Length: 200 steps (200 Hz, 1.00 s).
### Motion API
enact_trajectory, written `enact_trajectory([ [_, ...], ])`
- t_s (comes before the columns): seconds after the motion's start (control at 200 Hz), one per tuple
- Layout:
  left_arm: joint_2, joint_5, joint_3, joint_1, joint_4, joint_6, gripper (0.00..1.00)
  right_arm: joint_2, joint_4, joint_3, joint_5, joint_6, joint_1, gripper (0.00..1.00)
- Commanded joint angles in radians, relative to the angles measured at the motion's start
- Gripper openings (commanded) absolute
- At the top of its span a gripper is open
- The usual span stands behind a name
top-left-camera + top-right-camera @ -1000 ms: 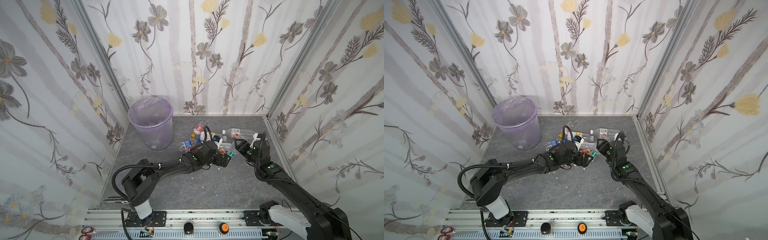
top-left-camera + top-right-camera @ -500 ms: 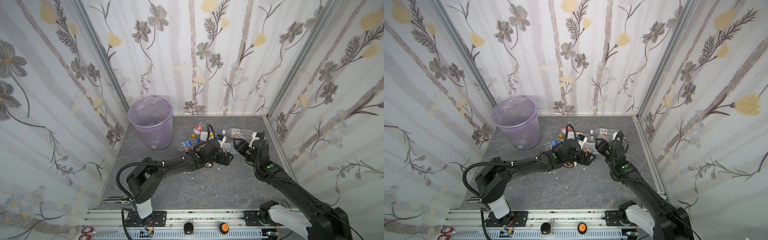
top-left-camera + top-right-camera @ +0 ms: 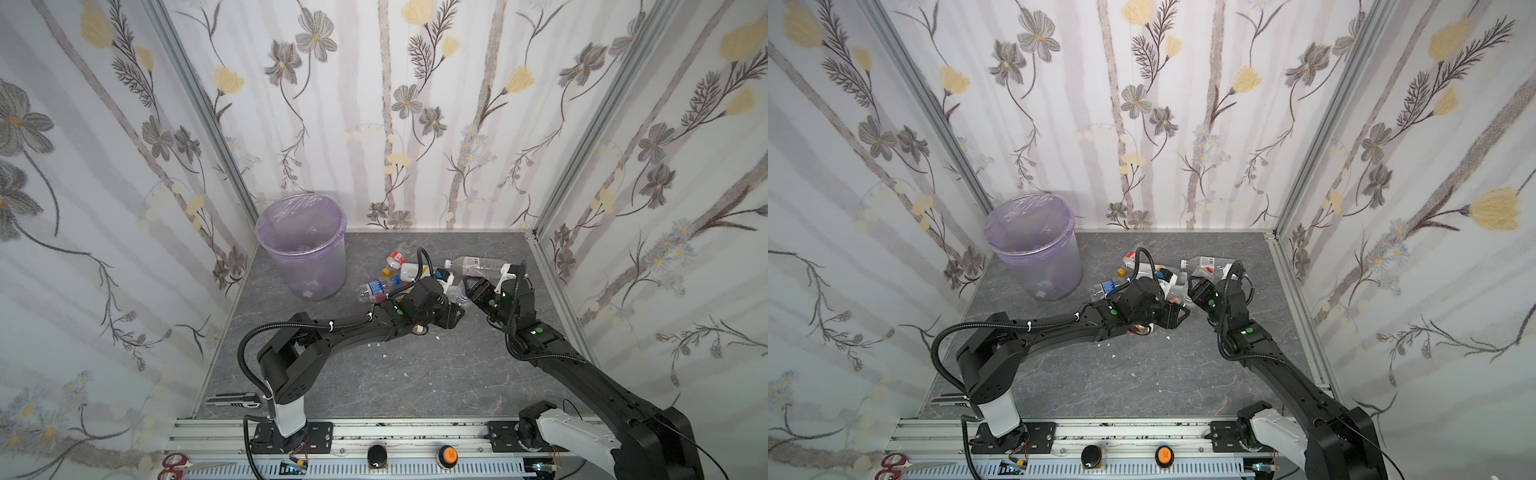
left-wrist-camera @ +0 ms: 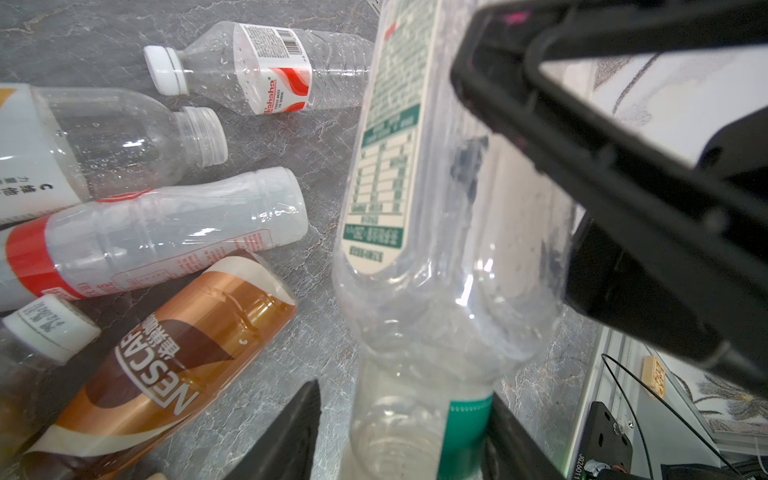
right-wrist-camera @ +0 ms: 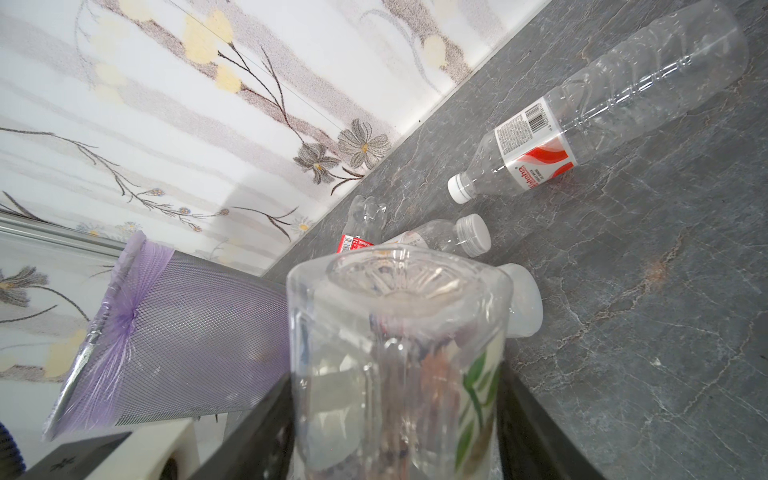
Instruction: Throw the plastic bottles in the bin
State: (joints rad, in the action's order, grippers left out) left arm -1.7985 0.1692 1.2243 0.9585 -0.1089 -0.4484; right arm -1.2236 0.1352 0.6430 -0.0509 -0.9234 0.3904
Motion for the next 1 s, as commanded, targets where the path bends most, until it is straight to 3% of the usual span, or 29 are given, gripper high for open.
enact_trajectory([
  [0.0, -0.009, -0.002, 0.009, -0.001, -0.009, 0.004, 0.52, -0.010, 0.061, 0.006, 0.011, -0.018, 0.000, 0.49],
  [0.495, -0.013, -0.023, 0.012, -0.007, -0.009, 0.007, 0.28, -0.019, 0.075, 0.001, 0.015, -0.022, 0.001, 0.54],
  [0.774, 0.023, -0.052, -0.016, -0.036, -0.008, 0.011, 0.27, 0.022, 0.054, 0.007, 0.015, 0.008, -0.005, 0.75],
  [0.899, 0.064, -0.086, -0.041, -0.063, -0.004, 0.021, 0.27, 0.066, 0.063, 0.008, 0.028, 0.039, -0.016, 0.99],
  [0.994, 0.100, -0.112, -0.059, -0.091, 0.007, 0.036, 0.27, 0.096, 0.067, 0.014, 0.039, 0.073, -0.025, 1.00],
])
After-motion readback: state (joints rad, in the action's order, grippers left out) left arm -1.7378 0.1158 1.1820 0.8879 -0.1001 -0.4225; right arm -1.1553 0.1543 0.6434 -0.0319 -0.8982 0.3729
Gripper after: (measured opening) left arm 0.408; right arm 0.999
